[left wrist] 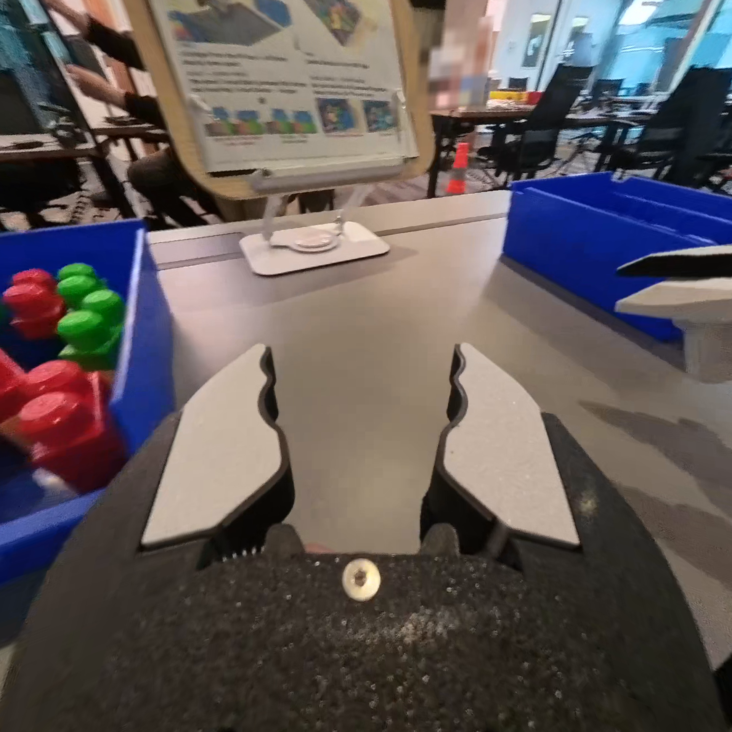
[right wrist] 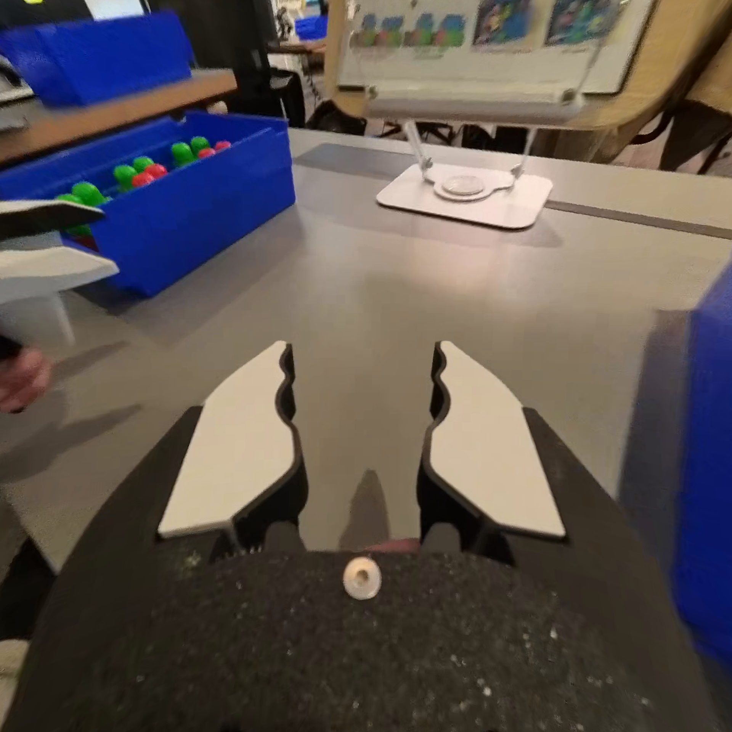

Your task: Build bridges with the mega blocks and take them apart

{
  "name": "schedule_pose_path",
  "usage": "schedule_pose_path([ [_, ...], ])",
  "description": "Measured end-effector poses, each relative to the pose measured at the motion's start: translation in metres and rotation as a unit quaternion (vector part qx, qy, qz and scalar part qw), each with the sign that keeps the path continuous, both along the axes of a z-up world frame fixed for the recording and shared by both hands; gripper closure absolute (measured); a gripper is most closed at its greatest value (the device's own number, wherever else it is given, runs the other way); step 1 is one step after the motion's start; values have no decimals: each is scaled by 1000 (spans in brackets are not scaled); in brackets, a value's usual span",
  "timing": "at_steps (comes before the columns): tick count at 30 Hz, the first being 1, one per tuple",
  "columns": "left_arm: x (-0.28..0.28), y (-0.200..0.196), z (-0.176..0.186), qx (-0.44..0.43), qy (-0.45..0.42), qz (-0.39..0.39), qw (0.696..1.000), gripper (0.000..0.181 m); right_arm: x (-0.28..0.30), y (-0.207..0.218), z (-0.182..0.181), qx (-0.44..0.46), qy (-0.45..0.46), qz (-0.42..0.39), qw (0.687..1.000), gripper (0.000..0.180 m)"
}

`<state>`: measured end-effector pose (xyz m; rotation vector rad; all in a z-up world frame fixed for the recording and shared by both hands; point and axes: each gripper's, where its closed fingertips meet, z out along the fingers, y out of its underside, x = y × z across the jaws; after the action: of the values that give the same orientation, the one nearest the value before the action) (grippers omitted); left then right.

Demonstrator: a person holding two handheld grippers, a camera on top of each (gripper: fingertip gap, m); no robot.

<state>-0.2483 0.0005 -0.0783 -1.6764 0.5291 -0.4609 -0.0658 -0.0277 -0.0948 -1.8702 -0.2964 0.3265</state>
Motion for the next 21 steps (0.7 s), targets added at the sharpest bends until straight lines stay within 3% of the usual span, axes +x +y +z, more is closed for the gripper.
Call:
schedule_pose_path([
  [4, -16, -5, -23, -45, -12, 10, 999, 96, -26, 18, -11, 22, -31, -2, 999, 110],
  [7, -24, -22, -43, -79, 19, -7, 997, 95, -40, 1, -22, 12, -26, 12, 1000, 109],
  [16, -52, -17, -21, -61, 17, 34, 997, 98, -21, -13, -18, 47, -41, -12, 998, 114],
  [18, -85, -4, -10, -59, 43, 99, 992, 114, -20, -8, -21, 35, -41, -15, 998, 113],
  [21, -158, 20, 37, -38, 70, 215, 973, 127, -26, 1, -10, 23, -32, 3, 999, 111],
])
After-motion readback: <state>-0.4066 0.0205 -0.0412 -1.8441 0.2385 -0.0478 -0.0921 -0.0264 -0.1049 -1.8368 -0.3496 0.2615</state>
